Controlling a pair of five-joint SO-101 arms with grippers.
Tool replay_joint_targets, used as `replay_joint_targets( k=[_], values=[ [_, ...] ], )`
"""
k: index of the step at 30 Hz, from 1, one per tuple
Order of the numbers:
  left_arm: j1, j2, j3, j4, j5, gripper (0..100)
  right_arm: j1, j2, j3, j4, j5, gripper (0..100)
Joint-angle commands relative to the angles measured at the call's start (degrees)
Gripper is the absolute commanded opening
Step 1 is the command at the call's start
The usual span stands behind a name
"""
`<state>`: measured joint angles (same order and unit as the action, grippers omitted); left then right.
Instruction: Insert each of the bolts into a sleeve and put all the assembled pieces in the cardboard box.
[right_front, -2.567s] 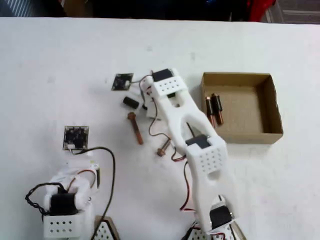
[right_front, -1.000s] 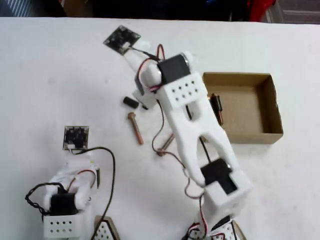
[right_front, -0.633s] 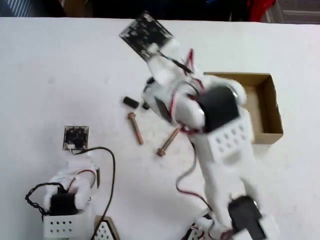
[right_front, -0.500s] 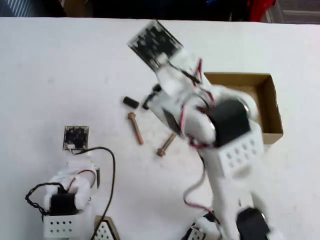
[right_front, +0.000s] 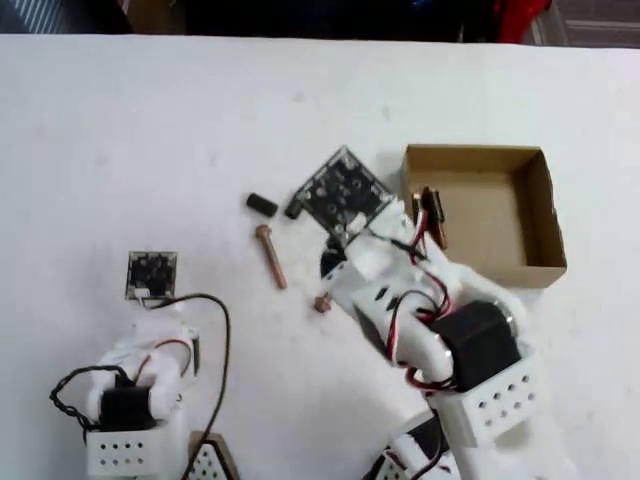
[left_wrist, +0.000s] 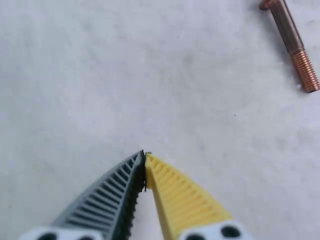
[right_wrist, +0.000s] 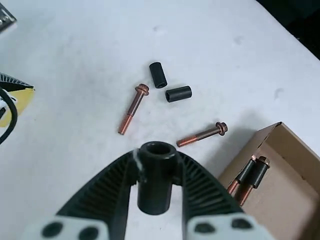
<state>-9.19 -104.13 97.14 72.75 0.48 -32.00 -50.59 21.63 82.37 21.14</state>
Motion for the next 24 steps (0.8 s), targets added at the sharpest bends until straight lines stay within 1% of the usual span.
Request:
replay_joint_targets(
  k=[1,7,12,13,18,24],
  values=[
    [0.31,-0.57,-0.09,-1.41,0.62,2,0.57,-5.58,10.46,-7.34,-0.53,1.6],
    [0.31,-0.57,-0.09,-1.32,0.62,2,0.57,-11.38,22.51,-14.64,-0.53,1.6],
    [0.22,-0.57,-0.09,-1.41,0.62,2,0.57,-17.27,27.87,-14.81,-0.62,1.6],
    [0.22,-0.57,-0.09,-1.41,0.62,2,1.1,-18.77,28.92,-14.81,-0.7,1.6],
    [0.22,-0.57,-0.09,-1.32,0.62,2,6.9,-26.51,33.23,-15.08,-6.07,1.6],
    [0.22,-0.57,-0.09,-1.23,-0.18,2,7.6,-32.75,40.62,-20.44,-6.15,1.6]
  ],
)
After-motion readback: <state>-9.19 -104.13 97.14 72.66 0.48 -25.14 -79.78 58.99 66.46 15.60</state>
